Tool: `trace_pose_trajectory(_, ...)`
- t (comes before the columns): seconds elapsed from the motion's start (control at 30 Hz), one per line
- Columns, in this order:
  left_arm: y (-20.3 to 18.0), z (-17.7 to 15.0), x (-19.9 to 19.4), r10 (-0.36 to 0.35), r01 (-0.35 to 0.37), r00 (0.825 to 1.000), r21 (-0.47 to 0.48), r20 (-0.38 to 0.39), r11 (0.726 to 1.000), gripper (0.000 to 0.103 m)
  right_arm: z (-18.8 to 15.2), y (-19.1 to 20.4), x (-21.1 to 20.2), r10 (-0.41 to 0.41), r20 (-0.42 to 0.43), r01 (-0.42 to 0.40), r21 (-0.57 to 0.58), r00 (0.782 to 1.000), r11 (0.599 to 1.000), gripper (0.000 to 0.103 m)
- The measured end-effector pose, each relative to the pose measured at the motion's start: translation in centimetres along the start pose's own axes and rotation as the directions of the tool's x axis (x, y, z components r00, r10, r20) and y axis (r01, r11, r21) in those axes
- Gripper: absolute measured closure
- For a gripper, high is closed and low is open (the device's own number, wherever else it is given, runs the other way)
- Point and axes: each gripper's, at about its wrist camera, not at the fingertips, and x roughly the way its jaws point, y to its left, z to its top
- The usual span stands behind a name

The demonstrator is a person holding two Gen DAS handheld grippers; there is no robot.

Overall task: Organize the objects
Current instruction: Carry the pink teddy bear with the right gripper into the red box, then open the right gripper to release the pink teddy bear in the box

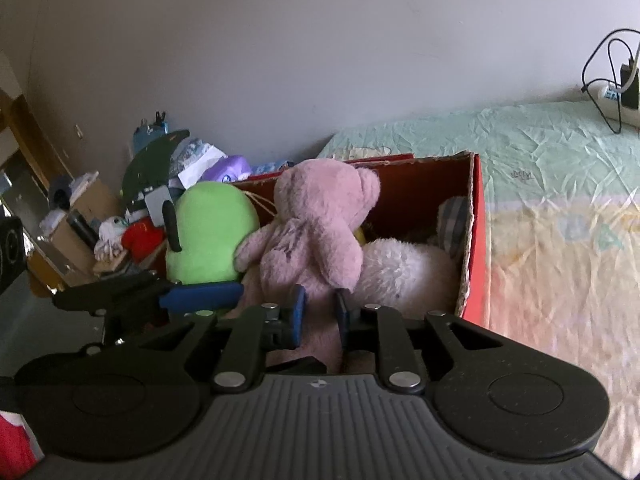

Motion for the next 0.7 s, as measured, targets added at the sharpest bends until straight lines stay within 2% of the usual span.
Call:
trace_pose_trajectory(0.1, 0.2, -0.3, -0.1, -0.017, 0.017, 1.000, -0.007, -0.009, 1.000, 0.014, -0.1, 0.0, -0.1, 0.004, 0.000, -0.004, 0.017, 1.000, 1.000, 0.078)
trace_pose_trajectory(0.23, 0.5, -0.1, -0.1, -0.015, 0.014, 1.000, -0.023, -0.015, 1.000, 0.014, 0.0, -0.2, -1.5, 0.009, 0.052, -0.012, 0.053, 0.999, 0.999, 0.075)
trace_pose_trajectory(0.3, 0.4, 0.1, -0.2, -0.006, 0.006, 1.000, -0.030, -0.013, 1.000, 0.014, 0.0, -0.1, -2.4, -0.009, 0.082, 0.005, 0.053, 0.997, 0.999, 0.074)
trace_pose_trajectory(0.4, 0.4, 0.2, -0.8, 0.021, -0.021, 1.000, -0.036, -0.007, 0.999, 0.009, -0.2, -0.1, -3.7, -0.042, 0.110, 0.035, 0.066, 0.993, 0.997, 0.071)
trace_pose_trajectory(0.47, 0.4, 0.5, -1.2, 0.036, -0.036, 0.999, -0.052, -0.011, 0.998, 0.007, -0.4, -0.2, -4.6, -0.074, 0.128, 0.063, 0.091, 0.989, 0.994, 0.066)
trace_pose_trajectory(0.6, -0.4, 1.3, -1.7, 0.113, -0.114, 0.993, -0.055, -0.014, 0.992, 0.003, -0.2, 0.2, -5.8, -0.190, 0.121, 0.182, 0.078, 0.974, 0.980, 0.066)
trace_pose_trajectory(0.7, -1.7, 2.0, -1.7, 0.170, -0.172, 0.984, -0.033, -0.048, 0.985, 0.003, -0.2, -0.4, -6.9, -0.240, 0.120, 0.228, 0.109, 0.963, 0.968, 0.066)
